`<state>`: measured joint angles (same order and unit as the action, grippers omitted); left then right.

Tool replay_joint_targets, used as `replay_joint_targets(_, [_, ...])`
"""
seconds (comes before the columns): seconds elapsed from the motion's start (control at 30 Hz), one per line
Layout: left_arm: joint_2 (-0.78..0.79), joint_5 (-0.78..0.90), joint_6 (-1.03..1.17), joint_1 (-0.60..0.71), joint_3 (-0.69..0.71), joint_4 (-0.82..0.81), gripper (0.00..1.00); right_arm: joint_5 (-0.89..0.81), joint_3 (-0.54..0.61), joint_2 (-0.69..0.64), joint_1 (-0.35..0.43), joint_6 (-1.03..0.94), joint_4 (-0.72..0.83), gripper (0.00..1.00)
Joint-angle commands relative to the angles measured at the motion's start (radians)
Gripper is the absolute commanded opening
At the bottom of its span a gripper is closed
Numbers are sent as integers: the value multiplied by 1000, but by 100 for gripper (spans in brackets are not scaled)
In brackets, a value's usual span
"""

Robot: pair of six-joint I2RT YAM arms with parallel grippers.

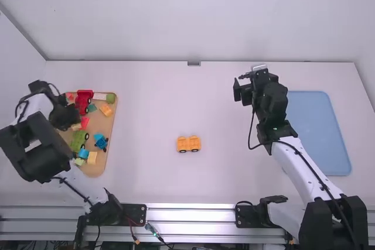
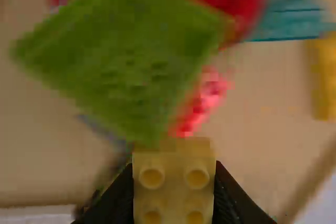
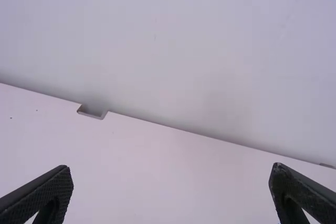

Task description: Assemble lego blocks to make yellow taxi

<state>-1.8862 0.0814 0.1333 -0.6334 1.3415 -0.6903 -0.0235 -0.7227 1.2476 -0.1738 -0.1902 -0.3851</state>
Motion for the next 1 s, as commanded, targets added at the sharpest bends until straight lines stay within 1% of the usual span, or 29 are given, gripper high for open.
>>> replay_joint_targets(0.0, [65, 13, 72, 117, -16, 2, 2, 0, -37, 7, 3, 3, 4, 99])
replay_joint_targets(0.07, [92, 13, 103, 186, -33, 16, 2, -1, -37, 7, 3, 2, 6, 99])
replay_joint_targets(0.13, [141, 16, 153, 287, -64, 34, 2, -1, -37, 7, 3, 2, 8, 99])
replay_joint_targets(0.3, [236, 99, 415, 464, -122, -40, 2, -3, -37, 7, 3, 2, 26, 99])
replay_joint_targets(0.37, [252, 116, 491, 520, -142, -50, 2, -3, -37, 7, 3, 2, 31, 99])
replay_joint_targets(0.43, [262, 120, 600, 610, -182, -51, 1, 0, -37, 7, 3, 2, 35, 99])
replay_joint_targets(0.57, [262, 117, 777, 719, -253, -51, 3, -1, -37, 7, 3, 2, 52, 99])
replay_joint_targets(0.7, [260, 115, 865, 799, -320, 0, 6, -1, -35, 8, 3, 2, 58, 99])
replay_joint_targets(0.73, [261, 111, 884, 826, -342, 18, 6, -1, -35, 8, 3, 2, 57, 99])
replay_joint_targets(0.97, [261, 128, 878, 932, -450, 159, 7, -2, -35, 7, 3, 2, 55, 99])
